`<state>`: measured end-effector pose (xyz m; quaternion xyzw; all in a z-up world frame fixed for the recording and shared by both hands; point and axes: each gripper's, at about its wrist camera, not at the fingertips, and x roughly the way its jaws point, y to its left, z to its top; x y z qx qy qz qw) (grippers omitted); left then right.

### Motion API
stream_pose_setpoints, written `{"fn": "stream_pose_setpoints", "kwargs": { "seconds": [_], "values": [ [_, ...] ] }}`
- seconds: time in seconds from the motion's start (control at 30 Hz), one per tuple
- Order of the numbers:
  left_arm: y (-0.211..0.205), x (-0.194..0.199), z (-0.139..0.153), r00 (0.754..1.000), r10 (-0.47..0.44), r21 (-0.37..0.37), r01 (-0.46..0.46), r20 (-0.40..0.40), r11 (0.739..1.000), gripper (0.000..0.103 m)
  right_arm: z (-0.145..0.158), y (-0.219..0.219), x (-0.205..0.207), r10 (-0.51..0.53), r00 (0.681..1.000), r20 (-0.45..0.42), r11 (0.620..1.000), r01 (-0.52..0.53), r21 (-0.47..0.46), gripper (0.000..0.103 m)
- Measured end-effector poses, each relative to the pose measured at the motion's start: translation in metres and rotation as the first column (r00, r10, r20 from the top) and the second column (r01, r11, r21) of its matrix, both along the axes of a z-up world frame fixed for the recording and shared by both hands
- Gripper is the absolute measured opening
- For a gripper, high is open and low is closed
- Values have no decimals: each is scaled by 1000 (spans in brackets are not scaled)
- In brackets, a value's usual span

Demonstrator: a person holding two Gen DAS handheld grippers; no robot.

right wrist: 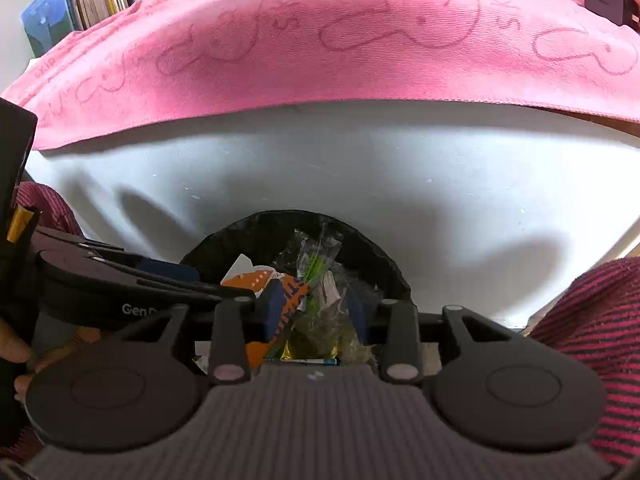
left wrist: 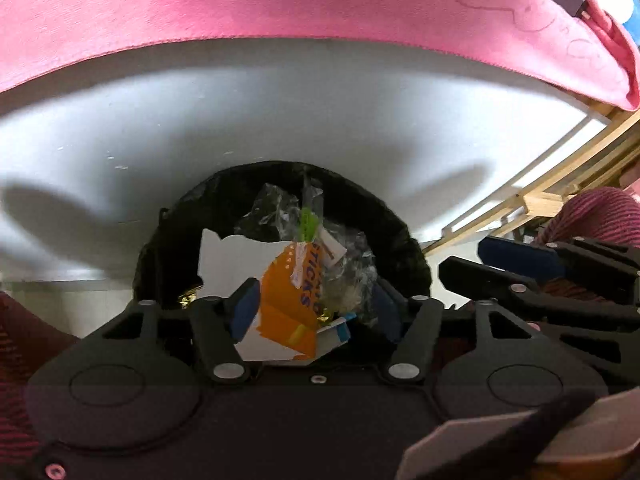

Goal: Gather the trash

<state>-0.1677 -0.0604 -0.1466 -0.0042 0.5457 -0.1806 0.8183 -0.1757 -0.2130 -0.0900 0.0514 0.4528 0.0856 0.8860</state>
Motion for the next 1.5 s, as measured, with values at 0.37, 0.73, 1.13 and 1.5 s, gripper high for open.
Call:
{"fn": "stream_pose_setpoints", "kwargs": {
  "seconds": [0.37, 0.73, 1.13, 1.5],
  "values": [
    [13, -5, -8, 999, 47, 59, -46, -28, 997, 78, -8, 6, 0, 1, 1000, -23, 1000, 0, 5, 67],
    [15, -6, -19, 997, 68, 125, -62, -44, 990, 84, -15, 10, 2, -1, 999, -49, 1000, 1, 1, 76],
    [15, -5, -26, 994, 73, 138, -62, -76, 989, 85, -17, 12, 3, 3, 998, -57, 1000, -3, -4, 77],
    [16, -5, -27, 994, 78, 138, -67, -80, 988, 85, -17, 13, 2, 3, 998, -56, 1000, -3, -4, 78]
  ]
}}
